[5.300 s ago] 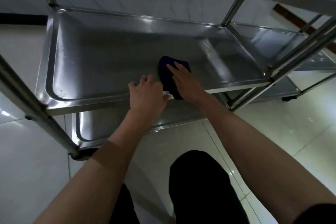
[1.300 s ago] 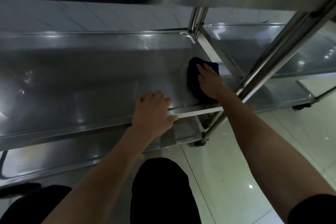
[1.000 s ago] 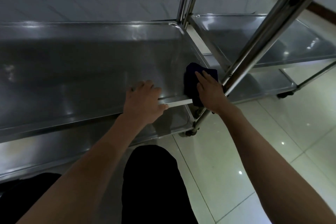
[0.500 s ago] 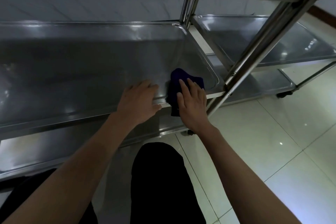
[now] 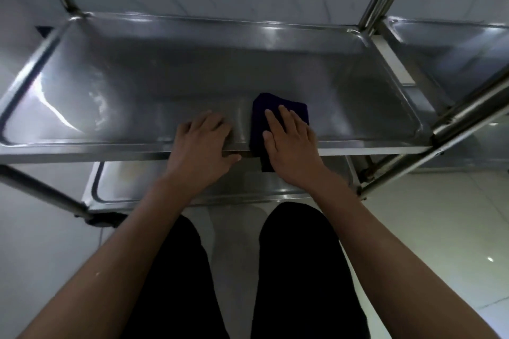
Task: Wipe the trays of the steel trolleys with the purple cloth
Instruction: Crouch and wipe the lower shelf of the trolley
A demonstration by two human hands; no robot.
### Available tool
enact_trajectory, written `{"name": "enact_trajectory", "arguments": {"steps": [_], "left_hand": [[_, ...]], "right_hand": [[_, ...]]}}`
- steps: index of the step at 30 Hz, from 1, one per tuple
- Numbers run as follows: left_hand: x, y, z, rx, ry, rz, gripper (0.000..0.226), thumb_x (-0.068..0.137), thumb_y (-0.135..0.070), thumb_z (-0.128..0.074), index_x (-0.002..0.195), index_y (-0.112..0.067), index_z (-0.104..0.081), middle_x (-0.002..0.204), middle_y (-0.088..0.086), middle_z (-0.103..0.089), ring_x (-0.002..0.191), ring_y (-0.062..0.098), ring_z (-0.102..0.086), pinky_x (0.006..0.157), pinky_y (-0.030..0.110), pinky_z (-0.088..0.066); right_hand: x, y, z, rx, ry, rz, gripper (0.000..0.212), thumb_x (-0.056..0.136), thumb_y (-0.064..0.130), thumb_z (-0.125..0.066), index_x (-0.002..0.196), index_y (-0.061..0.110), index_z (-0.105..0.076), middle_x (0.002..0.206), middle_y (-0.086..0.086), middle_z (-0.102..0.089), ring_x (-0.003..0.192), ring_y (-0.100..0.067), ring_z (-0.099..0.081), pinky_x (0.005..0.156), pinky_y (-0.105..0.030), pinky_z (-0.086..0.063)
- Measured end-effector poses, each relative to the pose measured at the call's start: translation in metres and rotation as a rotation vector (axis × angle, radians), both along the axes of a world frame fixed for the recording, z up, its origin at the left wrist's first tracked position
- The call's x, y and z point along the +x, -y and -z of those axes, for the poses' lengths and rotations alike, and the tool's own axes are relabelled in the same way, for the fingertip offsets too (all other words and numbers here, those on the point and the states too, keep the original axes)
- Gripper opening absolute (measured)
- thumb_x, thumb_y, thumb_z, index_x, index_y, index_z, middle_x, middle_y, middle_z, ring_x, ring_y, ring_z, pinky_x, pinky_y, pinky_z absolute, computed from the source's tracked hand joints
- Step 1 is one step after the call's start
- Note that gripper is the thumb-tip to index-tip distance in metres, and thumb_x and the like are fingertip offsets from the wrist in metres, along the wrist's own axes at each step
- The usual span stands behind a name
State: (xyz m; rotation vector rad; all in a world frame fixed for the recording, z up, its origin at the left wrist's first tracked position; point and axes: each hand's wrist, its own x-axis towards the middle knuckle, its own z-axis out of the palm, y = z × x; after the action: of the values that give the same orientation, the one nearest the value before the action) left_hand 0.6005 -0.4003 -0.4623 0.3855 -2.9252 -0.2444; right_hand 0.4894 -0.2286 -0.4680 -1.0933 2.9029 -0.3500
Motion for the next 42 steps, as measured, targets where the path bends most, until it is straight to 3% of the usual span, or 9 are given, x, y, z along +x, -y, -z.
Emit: {"name": "enact_trajectory", "arguments": {"steps": [9, 15, 23, 30, 35, 42], "left_hand": [[0.054, 0.053, 0.000, 0.020, -0.037, -0.149, 0.064, 0.080, -0.049, -0.068, 0.136, -0.025, -0.050, 0.143, 0.002, -0.051, 0.140, 0.026, -0.036, 0.108, 0.051, -0.032], [0.072, 0.071, 0.001, -0.013, -0.027, -0.189, 0.060, 0.082, -0.062, -0.057, 0.131, -0.027, -0.053, 0.145, 0.001, -0.050, 0.140, 0.026, -0.035, 0.109, 0.052, -0.032], [0.043, 0.049, -0.008, 0.018, -0.030, -0.132, 0.061, 0.082, -0.067, -0.055, 0.131, -0.031, -0.052, 0.143, -0.005, -0.050, 0.141, 0.022, -0.034, 0.111, 0.050, -0.030], [-0.002, 0.017, -0.015, 0.024, 0.067, -0.043, 0.085, 0.078, -0.082, -0.049, 0.140, -0.024, -0.050, 0.154, -0.001, -0.040, 0.144, 0.023, -0.029, 0.114, 0.047, -0.026], [-0.036, -0.019, -0.016, 0.047, 0.079, 0.018, 0.072, 0.083, -0.081, -0.040, 0.126, -0.026, -0.059, 0.144, -0.001, -0.048, 0.134, 0.024, -0.041, 0.107, 0.048, -0.034], [-0.066, -0.044, -0.012, 0.012, 0.106, -0.036, 0.046, 0.099, -0.055, -0.038, 0.119, -0.023, -0.064, 0.131, 0.002, -0.054, 0.123, 0.025, -0.046, 0.099, 0.049, -0.041]], "right_hand": [[0.023, 0.113, -0.003, 0.034, 0.132, -0.234, 0.057, 0.105, 0.046, -0.017, 0.158, 0.028, -0.006, 0.167, -0.006, 0.001, 0.153, -0.028, 0.002, 0.122, -0.048, -0.002], [0.023, 0.141, 0.000, 0.051, 0.160, -0.270, 0.060, 0.104, 0.048, -0.018, 0.159, 0.029, -0.002, 0.167, -0.005, 0.006, 0.153, -0.027, 0.006, 0.121, -0.046, 0.004], [-0.004, 0.113, 0.005, 0.049, 0.133, -0.255, 0.058, 0.106, 0.044, -0.017, 0.159, 0.025, -0.001, 0.167, -0.005, 0.006, 0.153, -0.026, 0.005, 0.122, -0.044, 0.001], [-0.065, 0.037, 0.004, 0.065, 0.133, -0.079, 0.058, 0.107, 0.045, -0.015, 0.159, 0.025, 0.001, 0.166, -0.005, 0.007, 0.153, -0.027, 0.005, 0.123, -0.044, 0.001], [-0.097, -0.005, 0.002, 0.084, 0.111, 0.005, 0.059, 0.107, 0.041, -0.016, 0.159, 0.018, 0.000, 0.166, -0.010, 0.004, 0.153, -0.029, 0.004, 0.124, -0.045, -0.001], [-0.116, -0.028, 0.005, 0.092, 0.103, 0.074, 0.060, 0.106, 0.042, -0.016, 0.159, 0.019, -0.002, 0.167, -0.009, 0.005, 0.153, -0.029, 0.005, 0.124, -0.048, -0.003]]}}
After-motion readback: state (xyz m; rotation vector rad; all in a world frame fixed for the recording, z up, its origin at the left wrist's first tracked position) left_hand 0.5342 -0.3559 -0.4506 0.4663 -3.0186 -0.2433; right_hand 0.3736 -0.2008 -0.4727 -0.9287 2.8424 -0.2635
